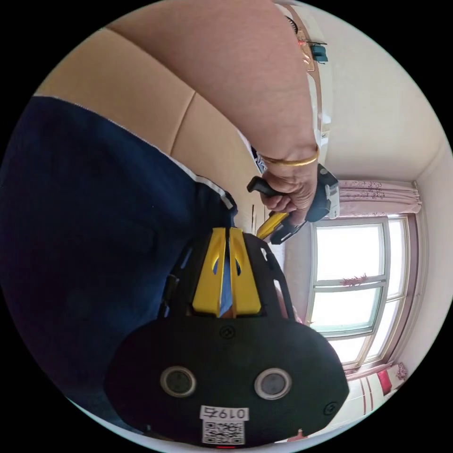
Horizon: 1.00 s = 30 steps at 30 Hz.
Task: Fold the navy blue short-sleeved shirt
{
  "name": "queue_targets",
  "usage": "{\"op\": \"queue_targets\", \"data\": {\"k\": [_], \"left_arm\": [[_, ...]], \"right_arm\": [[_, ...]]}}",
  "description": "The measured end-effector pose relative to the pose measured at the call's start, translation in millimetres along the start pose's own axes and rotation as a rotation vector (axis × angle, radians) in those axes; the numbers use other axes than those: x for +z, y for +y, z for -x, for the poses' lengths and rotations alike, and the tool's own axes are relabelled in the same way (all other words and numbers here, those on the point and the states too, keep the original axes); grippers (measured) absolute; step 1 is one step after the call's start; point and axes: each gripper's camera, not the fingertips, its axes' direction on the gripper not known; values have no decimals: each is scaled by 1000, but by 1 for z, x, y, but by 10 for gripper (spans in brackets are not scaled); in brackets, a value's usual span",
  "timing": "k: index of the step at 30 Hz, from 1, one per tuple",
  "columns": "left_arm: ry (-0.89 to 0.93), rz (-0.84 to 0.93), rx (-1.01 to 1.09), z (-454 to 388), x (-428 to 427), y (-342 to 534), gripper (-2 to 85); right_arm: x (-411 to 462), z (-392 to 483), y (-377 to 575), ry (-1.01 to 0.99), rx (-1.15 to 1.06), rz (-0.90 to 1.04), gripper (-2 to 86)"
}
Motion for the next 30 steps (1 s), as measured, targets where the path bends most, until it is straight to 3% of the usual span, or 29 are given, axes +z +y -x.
{"op": "queue_targets", "data": {"k": [7,16,24,30], "left_arm": [[6,18,26,5,4,-5,10],[-33,22,62,-3,-13,35,17],[126,-44,160,-27,-54,155,48],[224,-212,72,-35,-72,232,46]], "right_arm": [[-3,23,-29,147,-52,30,-5],[-20,9,-57,95,14,19,76],[-33,5,-52,94,29,51,89],[-40,11,-75,133,-7,23,68]]}}
